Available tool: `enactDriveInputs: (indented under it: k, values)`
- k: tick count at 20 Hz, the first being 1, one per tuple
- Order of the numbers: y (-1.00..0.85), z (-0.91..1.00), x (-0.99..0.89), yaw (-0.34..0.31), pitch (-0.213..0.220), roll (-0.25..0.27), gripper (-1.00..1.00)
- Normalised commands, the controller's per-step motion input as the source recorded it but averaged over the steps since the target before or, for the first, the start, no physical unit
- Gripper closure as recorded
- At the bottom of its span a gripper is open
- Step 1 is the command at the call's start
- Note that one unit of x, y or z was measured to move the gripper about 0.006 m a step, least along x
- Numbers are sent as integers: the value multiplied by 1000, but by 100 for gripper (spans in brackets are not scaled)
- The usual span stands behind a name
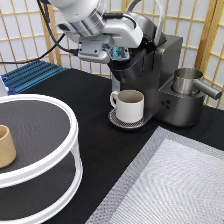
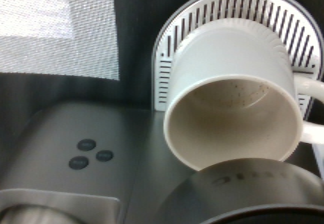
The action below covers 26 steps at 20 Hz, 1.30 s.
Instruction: Make coffee
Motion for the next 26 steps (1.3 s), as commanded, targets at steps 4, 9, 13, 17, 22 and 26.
enactDriveInputs:
  k: [4,9,13,17,22,26]
  values:
    - [291,0,-7,-30,20,-183,100]
    - [334,1,102,-28,26,-184,100]
    - [376,-1,150,-29,5,-178,100]
    - [201,-9,26,-27,0,-122,-100]
    - [-53,0,-12,-33,0,-29,-100]
    - [-405,-78,-104,-26,-6,0,-100]
